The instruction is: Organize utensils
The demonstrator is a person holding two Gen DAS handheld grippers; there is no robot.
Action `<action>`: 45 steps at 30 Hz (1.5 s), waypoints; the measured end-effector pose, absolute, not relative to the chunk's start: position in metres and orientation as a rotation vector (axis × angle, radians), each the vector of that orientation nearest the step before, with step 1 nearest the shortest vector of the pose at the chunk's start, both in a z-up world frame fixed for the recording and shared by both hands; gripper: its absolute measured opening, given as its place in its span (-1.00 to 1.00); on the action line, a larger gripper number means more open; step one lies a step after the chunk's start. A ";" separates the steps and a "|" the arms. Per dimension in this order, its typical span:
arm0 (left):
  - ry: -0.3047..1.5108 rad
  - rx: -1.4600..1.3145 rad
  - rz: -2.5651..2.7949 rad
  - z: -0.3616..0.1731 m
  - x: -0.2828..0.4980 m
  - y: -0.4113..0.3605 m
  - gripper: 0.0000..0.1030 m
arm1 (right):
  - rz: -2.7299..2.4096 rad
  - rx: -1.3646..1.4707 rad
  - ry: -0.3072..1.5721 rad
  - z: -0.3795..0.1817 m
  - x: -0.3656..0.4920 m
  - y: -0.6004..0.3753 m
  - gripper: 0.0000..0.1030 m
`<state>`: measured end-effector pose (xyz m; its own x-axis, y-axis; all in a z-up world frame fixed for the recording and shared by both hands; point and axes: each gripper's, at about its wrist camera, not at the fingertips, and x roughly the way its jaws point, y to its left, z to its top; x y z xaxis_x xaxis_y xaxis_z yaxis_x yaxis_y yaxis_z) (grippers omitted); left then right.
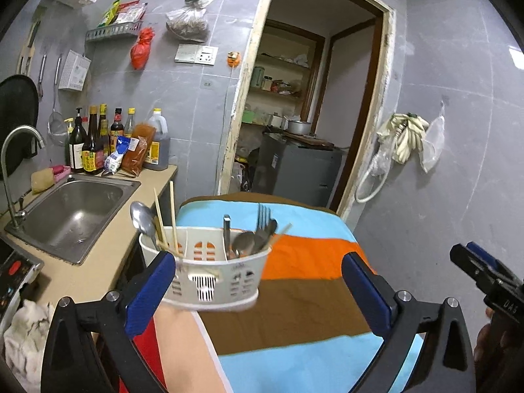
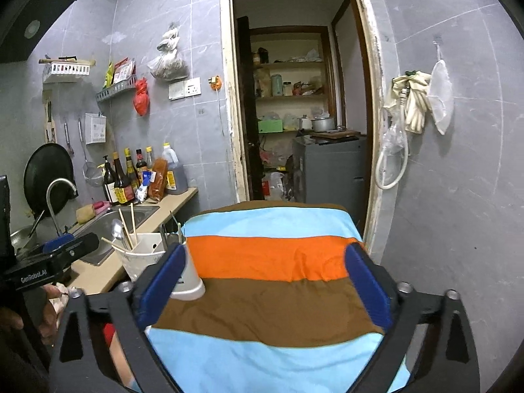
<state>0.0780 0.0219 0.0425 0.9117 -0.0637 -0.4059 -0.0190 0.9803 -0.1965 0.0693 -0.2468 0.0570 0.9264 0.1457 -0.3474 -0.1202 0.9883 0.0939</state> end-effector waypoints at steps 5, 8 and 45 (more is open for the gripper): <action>0.438 -0.181 -0.011 0.040 0.051 0.008 0.98 | 0.140 0.073 0.353 0.054 0.043 -0.263 0.96; 0.445 -0.172 -0.002 0.039 0.037 0.003 0.98 | 0.146 0.079 0.364 0.051 0.030 -0.271 0.97; 0.437 -0.148 0.029 0.040 -0.011 -0.002 0.98 | 0.180 0.094 0.407 0.037 -0.001 -0.282 0.97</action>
